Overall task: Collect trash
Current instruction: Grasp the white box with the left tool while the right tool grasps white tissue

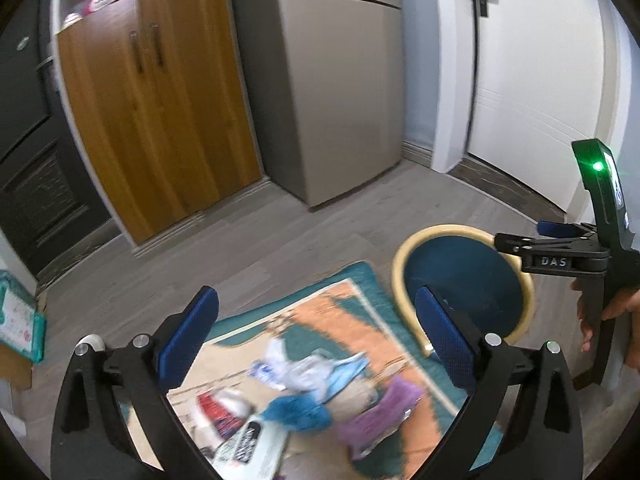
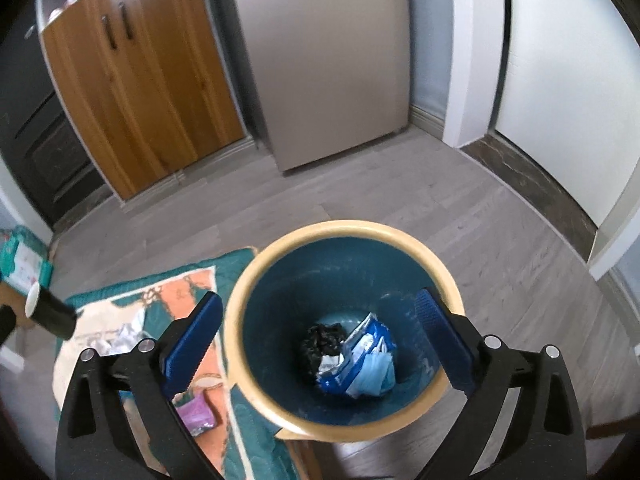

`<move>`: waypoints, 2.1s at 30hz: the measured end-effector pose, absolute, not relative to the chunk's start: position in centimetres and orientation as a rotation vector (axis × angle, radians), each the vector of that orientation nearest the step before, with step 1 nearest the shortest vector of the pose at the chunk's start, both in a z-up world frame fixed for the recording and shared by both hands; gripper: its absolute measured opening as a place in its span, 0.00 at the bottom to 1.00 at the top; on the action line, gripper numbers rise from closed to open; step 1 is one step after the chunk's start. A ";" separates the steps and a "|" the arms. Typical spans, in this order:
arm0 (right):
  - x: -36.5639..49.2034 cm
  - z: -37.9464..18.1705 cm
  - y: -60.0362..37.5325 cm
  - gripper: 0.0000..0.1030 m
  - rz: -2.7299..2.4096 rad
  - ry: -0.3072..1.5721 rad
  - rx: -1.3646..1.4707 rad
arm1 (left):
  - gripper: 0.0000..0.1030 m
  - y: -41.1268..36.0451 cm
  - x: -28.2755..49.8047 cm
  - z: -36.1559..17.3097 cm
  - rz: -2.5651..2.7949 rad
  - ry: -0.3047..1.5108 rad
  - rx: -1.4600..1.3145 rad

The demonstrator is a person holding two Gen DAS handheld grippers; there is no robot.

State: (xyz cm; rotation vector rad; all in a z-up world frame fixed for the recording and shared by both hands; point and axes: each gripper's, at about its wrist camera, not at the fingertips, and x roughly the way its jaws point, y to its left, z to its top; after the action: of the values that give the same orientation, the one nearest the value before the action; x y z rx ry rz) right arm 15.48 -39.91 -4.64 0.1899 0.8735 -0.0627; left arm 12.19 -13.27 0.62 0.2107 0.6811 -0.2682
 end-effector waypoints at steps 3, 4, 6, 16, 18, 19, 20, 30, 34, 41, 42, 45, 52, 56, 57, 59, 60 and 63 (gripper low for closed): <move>15.2 -4.2 -38.7 0.94 -0.048 0.867 0.162 | 0.94 -10.7 11.4 1.0 -0.229 0.680 0.209; 15.1 -3.9 -38.4 0.94 -0.043 0.863 0.158 | 0.94 -9.8 11.1 1.1 -0.212 0.681 0.215; 14.8 -3.6 -37.8 0.94 -0.033 0.857 0.155 | 0.94 -8.1 10.8 1.3 -0.189 0.681 0.219; 14.3 -2.9 -34.4 0.95 0.014 0.866 0.110 | 0.94 -1.1 10.3 -0.4 -0.063 0.717 0.167; 14.5 -3.0 -33.8 0.95 0.015 0.881 0.127 | 0.94 -0.1 10.5 -0.9 -0.056 0.732 0.138; 14.7 -3.1 -33.7 0.95 0.016 0.889 0.145 | 0.94 0.3 10.5 -1.1 -0.052 0.736 0.126; 14.8 -3.2 -33.5 0.95 0.018 0.898 0.167 | 0.94 0.6 10.5 -1.4 -0.049 0.739 0.117; 16.8 -5.5 -27.1 0.95 0.100 0.989 0.174 | 0.94 5.2 11.8 -4.1 -0.004 0.810 0.022; 17.5 -7.2 -24.9 0.95 0.138 1.033 0.208 | 0.94 6.1 12.6 -5.5 0.005 0.846 0.024; 19.1 -10.1 -21.6 0.95 0.179 1.103 0.181 | 0.94 4.8 14.1 -8.9 -0.043 0.923 0.104; 19.2 -10.2 -21.3 0.95 0.191 1.104 0.166 | 0.94 4.5 14.3 -9.4 -0.053 0.930 0.120; 19.3 -10.8 -20.4 0.95 0.237 1.112 0.147 | 0.94 4.1 15.0 -10.6 -0.065 0.950 0.120; 19.6 -12.4 -18.5 0.77 0.324 1.158 0.093 | 0.94 4.2 16.4 -13.1 -0.035 1.011 0.120; 19.7 -14.0 -17.7 0.44 0.362 1.236 0.084 | 0.94 4.3 16.7 -13.4 -0.035 1.019 0.095; 19.7 -14.2 -17.6 0.34 0.367 1.253 0.092 | 0.94 4.1 16.8 -13.6 -0.038 1.022 0.099; 19.8 -14.3 -18.1 0.16 0.359 1.270 0.135 | 0.94 3.5 16.8 -13.8 -0.051 1.027 0.110; 19.9 -14.1 -18.4 0.13 0.351 1.263 0.150 | 0.94 3.1 16.9 -13.9 -0.058 1.027 0.112; 20.0 -13.3 -19.6 0.10 0.325 1.235 0.202 | 0.94 1.7 17.1 -14.3 -0.095 1.034 0.097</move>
State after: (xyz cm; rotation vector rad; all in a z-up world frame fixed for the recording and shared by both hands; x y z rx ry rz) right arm 20.01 -19.62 -13.27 0.2019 1.2353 0.3255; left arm 17.08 1.65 -14.31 0.0973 1.0339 -0.0953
